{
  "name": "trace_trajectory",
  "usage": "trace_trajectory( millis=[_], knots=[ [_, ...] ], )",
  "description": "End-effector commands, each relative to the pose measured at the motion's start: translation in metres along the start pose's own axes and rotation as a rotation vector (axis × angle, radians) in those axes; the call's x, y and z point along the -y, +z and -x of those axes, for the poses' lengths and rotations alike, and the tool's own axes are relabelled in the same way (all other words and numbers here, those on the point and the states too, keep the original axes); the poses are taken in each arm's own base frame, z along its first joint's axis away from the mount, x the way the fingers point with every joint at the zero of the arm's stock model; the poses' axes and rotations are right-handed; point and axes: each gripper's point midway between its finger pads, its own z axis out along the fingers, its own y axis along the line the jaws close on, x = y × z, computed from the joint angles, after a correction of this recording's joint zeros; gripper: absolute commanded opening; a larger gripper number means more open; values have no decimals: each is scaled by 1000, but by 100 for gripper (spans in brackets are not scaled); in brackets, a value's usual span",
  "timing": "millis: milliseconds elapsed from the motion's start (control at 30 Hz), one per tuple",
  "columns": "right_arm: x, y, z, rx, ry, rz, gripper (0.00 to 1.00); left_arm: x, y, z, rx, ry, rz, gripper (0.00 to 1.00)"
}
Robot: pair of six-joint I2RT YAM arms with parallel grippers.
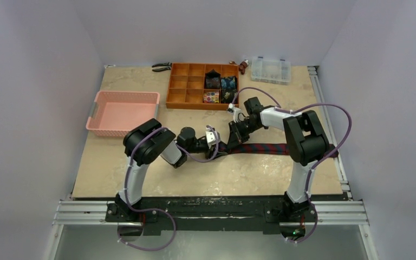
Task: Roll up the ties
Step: Roll the tie at the center of the board.
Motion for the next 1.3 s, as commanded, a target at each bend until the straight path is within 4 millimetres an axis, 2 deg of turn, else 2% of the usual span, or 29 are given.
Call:
trace_trajectory(
  millis=[0,67,233,367,467,500,567,700,833,1000,1133,1267],
  knots=[
    [43,6,-16,-66,-24,-167,0,14,11,-7,-4,31,-38,36],
    [42,6,-15,-65,-30,-164,0,12,8,-11,-30,68,-14,26],
    [30,0,-5,-40,-55,-123,0,13,-7,-24,-168,152,-4,17],
    [13,-15,2,-24,-23,-68,23,14,-17,-30,-273,213,-36,12],
    [9,-36,3,7,43,-28,37,17,-23,-39,-373,259,-86,10],
    [6,-43,3,16,66,-3,48,17,-25,-43,-415,264,-98,10],
    [0,-55,0,29,108,32,58,18,-29,-51,-489,275,-127,9],
    [-22,-64,-5,67,175,104,56,21,-37,-63,-635,281,-170,9],
    [-34,-57,-2,139,280,160,52,25,-45,-68,-737,246,-199,10],
    [-30,-43,13,175,289,155,49,29,-51,-68,-830,174,-226,10],
    [-19,-33,21,178,315,136,48,28,-52,-70,-876,150,-221,11],
    [-12,-50,21,181,284,95,48,28,-53,-71,-904,111,-202,11]
  ],
)
